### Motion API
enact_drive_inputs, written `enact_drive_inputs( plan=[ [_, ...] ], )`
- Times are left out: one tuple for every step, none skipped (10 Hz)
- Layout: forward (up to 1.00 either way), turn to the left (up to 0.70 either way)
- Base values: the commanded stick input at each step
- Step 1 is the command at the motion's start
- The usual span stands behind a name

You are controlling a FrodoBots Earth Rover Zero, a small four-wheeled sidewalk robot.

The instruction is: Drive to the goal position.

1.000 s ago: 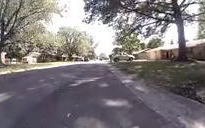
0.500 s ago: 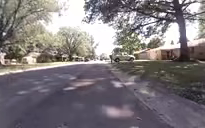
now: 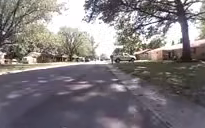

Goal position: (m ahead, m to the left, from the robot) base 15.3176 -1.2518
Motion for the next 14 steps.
enact_drive_inputs(
  plan=[
    [0.50, 0.31],
    [0.50, 0.50],
    [0.50, 0.50],
    [0.50, 0.42],
    [0.50, 0.16],
    [0.50, 0.00],
    [0.50, 0.00],
    [0.50, 0.00],
    [0.50, 0.00],
    [0.50, 0.00],
    [0.50, 0.00],
    [0.50, 0.00],
    [0.50, 0.00],
    [0.50, 0.00]
  ],
)
